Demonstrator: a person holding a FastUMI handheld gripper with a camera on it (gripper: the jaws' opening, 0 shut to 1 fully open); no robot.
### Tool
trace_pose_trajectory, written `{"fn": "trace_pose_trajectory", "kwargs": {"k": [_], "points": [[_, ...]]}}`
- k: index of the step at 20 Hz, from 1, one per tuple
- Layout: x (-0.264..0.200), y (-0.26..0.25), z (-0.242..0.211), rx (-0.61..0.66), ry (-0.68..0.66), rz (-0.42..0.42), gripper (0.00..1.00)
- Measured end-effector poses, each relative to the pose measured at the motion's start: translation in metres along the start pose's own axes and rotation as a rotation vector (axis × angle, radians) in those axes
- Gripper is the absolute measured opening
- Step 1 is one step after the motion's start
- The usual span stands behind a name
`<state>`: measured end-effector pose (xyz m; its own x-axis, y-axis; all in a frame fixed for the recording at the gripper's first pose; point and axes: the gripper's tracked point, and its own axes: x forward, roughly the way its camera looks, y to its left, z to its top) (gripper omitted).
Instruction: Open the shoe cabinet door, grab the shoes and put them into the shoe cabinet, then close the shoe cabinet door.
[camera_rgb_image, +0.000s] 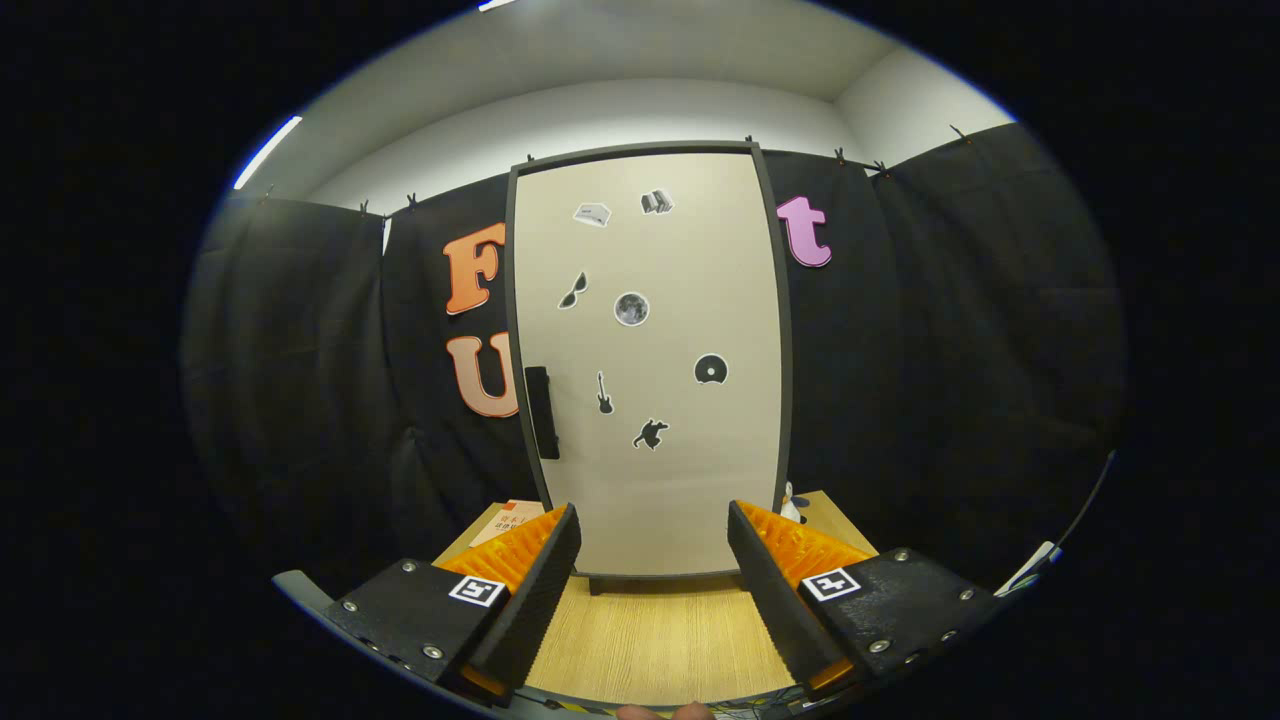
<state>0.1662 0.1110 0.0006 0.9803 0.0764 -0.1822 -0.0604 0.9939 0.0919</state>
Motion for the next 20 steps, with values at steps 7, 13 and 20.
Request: {"fn": "trace_pose_trajectory", "kwargs": {"k": [7, 13, 20], "points": [[-0.050, -0.064, 0.030, -0.032, -0.092, -0.092, 0.92], [-0.058, -0.068, 0.040, -0.053, -0.117, -0.168, 0.92], [-0.056, -0.053, 0.047, -0.064, -0.140, -0.194, 0.92]]}}
